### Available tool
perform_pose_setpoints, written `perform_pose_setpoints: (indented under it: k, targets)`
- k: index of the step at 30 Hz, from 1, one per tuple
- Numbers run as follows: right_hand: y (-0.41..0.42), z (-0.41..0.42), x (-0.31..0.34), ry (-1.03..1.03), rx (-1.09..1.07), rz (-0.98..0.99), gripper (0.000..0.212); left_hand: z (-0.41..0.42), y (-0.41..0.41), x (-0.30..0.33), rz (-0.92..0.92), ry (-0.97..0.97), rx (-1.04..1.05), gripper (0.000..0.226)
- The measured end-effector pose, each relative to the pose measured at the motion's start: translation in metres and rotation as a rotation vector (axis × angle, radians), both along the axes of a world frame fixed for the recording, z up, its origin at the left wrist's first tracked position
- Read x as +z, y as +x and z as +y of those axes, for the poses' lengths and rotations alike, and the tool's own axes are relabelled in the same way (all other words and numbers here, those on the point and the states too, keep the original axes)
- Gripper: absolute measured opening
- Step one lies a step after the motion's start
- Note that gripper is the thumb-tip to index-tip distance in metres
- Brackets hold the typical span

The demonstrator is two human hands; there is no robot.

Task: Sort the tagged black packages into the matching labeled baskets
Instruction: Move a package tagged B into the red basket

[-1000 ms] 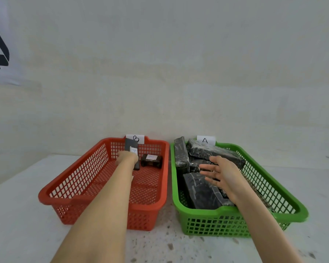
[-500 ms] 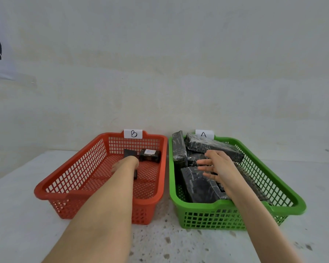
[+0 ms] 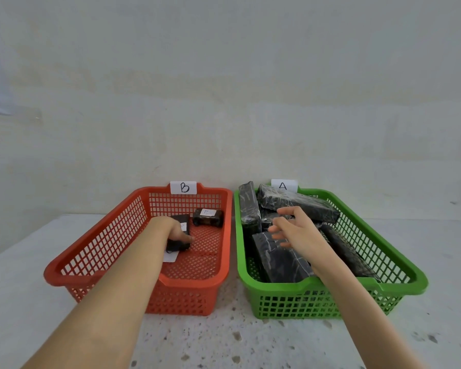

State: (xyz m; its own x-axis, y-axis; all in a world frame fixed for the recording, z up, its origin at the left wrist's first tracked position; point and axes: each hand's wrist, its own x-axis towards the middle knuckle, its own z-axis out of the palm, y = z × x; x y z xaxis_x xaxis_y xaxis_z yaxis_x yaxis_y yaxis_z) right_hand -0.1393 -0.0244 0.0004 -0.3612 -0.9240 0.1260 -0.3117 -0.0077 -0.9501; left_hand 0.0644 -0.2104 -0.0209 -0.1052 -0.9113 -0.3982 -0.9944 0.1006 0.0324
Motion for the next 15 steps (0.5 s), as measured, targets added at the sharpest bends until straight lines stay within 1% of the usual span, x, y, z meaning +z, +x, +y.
perform_pose_setpoints:
  k: [4,11,15]
  targets:
    - [-0.001,-0.001,-0.001,0.004,0.002,0.006,0.022,-0.002,-0.005,0.002,0.037,-0.002,-0.027,0.067]
    - [-0.002,-0.004,-0.003,0.013,0.02,0.018,0.019,-0.003,-0.007,0.005,0.123,0.039,-0.018,0.068]
    - [-0.003,-0.005,-0.005,0.016,0.023,0.013,0.018,-0.004,-0.012,0.003,0.132,0.035,-0.013,0.067]
